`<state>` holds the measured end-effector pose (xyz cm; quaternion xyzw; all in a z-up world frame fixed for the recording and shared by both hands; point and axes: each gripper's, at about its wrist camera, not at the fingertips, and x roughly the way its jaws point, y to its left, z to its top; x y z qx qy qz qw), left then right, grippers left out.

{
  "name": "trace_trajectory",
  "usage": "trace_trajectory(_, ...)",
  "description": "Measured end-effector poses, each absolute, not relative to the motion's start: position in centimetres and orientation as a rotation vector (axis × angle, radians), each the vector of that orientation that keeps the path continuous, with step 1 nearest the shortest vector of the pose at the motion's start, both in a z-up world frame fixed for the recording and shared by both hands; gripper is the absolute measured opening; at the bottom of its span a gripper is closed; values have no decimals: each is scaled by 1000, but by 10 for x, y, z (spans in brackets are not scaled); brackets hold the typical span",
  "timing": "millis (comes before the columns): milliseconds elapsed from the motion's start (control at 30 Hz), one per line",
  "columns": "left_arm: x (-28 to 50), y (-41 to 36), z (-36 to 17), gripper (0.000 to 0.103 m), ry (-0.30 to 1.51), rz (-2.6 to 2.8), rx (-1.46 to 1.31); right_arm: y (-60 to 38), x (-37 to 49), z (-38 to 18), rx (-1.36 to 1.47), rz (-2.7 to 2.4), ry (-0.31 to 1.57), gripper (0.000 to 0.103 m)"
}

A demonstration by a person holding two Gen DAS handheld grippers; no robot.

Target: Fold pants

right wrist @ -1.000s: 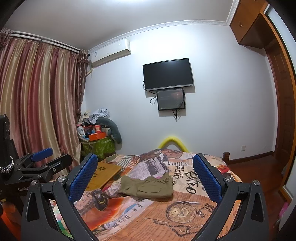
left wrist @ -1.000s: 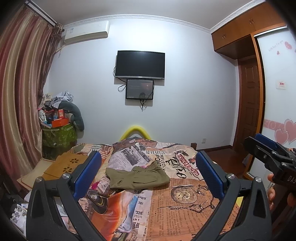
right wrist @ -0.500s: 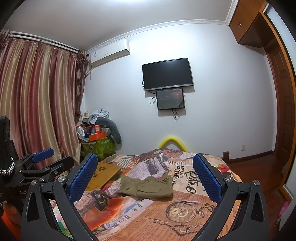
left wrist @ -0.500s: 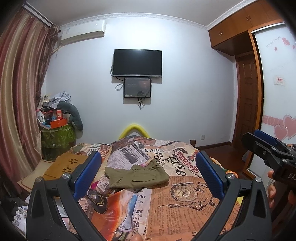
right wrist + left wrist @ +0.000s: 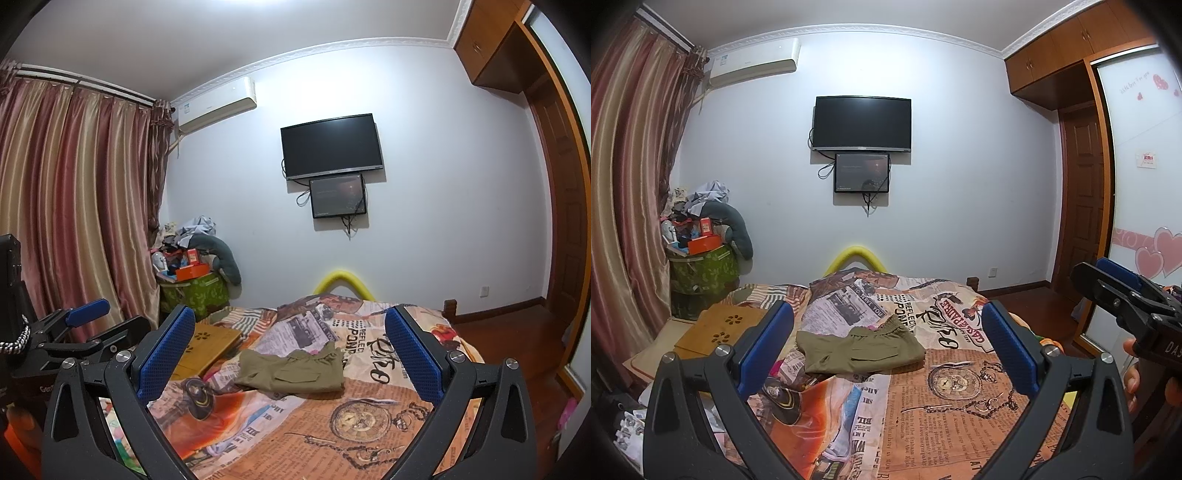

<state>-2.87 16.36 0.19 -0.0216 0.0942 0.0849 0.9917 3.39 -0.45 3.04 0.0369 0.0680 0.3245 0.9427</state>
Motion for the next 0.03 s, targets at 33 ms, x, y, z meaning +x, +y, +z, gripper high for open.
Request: trace_trajectory(33, -28, 164, 2, 103, 190, 170, -44, -4, 34, 30, 75, 661, 140, 102)
